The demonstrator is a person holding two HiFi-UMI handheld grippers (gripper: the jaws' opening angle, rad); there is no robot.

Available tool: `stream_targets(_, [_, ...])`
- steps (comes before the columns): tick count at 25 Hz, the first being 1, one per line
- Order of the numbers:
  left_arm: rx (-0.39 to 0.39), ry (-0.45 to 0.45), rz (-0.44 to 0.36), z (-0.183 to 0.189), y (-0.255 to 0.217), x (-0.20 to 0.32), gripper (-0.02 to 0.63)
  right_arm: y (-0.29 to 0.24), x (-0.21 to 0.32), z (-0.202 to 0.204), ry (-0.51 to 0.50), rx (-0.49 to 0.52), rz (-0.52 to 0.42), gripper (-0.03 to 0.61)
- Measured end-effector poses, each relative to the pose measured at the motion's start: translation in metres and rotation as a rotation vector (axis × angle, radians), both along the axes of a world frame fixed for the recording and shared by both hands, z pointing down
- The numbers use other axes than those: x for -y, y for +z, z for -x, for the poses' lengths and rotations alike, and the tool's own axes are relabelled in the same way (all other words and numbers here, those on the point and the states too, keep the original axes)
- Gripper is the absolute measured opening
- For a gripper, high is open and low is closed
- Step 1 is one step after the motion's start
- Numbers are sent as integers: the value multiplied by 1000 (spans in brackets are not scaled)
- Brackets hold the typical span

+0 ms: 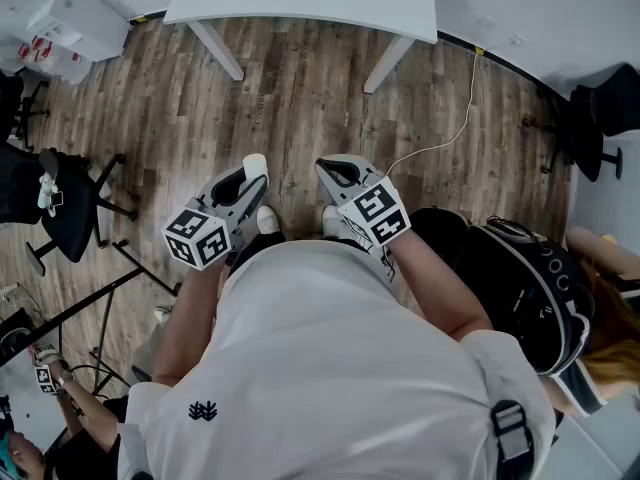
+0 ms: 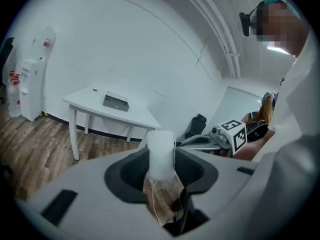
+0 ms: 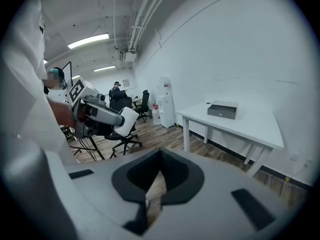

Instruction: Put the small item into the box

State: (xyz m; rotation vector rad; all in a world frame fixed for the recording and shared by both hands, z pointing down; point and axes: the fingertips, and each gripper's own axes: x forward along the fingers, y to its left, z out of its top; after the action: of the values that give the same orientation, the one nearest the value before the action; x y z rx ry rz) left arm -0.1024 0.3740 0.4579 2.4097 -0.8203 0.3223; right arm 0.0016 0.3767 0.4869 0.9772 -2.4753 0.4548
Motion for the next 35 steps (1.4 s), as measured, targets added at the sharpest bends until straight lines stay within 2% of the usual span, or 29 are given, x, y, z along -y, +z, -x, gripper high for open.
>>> stream_targets(5, [18,46,21,56,1,6,160,0,-2,42,45,-17,22,6])
stream_targets(9, [14,48,36,94,5,23,160,0,11,73,78,-5,50,6])
stream_targets(16, [14,72,76,118,19,59,160,-6,32,93,136,6,62,11])
stream_targets(20, [2,77,83,115,24,86,160,1,53,84,155,-6,69,23])
stream_targets(23, [13,81,90,103,26,117,160,4,86,72,169,6,67,79])
stream_targets(25, [23,77,95,93,25,141,160,4,112,61,167,14,53,66])
stream_targets(28, [32,67,95,73,17,180,160,-1,152,41,161,23,34,8])
stream_targets(35, [56,55,68,33,2,265,160,1,215,4,151,62,46,7])
